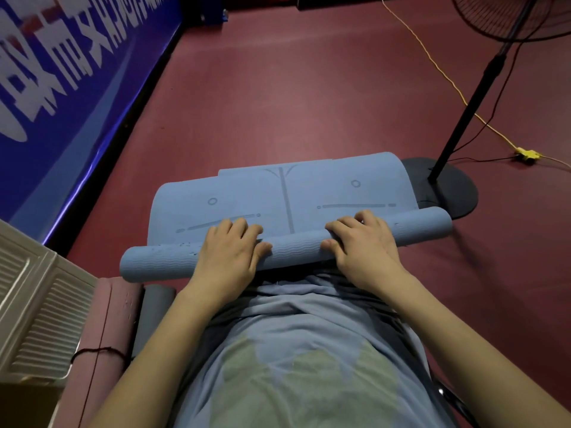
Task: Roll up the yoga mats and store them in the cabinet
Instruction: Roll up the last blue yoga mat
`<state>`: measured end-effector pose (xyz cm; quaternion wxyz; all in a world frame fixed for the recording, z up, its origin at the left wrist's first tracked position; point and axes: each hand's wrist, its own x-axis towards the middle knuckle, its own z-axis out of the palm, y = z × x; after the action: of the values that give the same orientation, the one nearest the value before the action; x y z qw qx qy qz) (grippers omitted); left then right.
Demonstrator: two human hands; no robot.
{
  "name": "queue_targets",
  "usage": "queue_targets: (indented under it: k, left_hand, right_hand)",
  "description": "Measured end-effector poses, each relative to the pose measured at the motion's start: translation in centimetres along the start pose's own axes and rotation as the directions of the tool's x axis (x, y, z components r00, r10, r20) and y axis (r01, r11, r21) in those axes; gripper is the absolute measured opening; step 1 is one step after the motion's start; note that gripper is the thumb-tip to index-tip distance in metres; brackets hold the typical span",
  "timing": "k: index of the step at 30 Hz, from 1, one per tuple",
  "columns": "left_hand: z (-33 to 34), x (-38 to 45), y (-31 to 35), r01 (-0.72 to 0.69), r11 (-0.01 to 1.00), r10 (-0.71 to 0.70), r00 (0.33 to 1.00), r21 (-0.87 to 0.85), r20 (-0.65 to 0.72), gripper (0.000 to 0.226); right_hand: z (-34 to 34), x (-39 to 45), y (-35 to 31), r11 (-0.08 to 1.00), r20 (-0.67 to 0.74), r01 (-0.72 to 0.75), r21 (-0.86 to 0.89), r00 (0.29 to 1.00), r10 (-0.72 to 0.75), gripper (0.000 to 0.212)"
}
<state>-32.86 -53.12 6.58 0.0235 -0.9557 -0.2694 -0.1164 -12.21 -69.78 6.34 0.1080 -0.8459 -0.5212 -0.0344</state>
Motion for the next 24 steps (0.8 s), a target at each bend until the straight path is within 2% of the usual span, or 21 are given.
queue_targets:
  k: [5,11,13,18,24]
  left_hand:
    - [0.2,-1.3,0.4,0.010,1.000,-0.010,0.996,-0.003,-0.094,0.058]
    - [1.3,-1.8,1.1,0.068,0.994,-0.085,0.975,-0.087,-0.205,0.059]
    - [1.4,-1.7,1.1,0.071,0.992,-0.096,0.965,-0.106,-0.244,0.054]
    - [1.9,-1.5,0.8,0.062,0.992,-0.089,0.963,-0.114,-0.254,0.047]
    - [2.5,-0.2,1.0,0.066,0.998,-0.070,0.973,-0.026,-0.218,0.045]
  right_hand:
    - [-0.2,1.1,-0.2,0.998,0.048,-0.035,0.044,0.998,0.033,0.049]
    - [-0.7,2.5,-0.3,0.977,0.075,-0.082,0.195,0.995,0.069,0.033]
    - [-0.7,2.4,-0.3,0.979,0.051,-0.079,0.187,0.996,0.070,0.025]
    - [-0.8,2.5,0.1,0.978,0.047,-0.072,0.195,0.997,0.064,0.026]
    - [-0.6,2.3,0.3,0.964,0.000,-0.054,0.259,0.998,0.056,0.029]
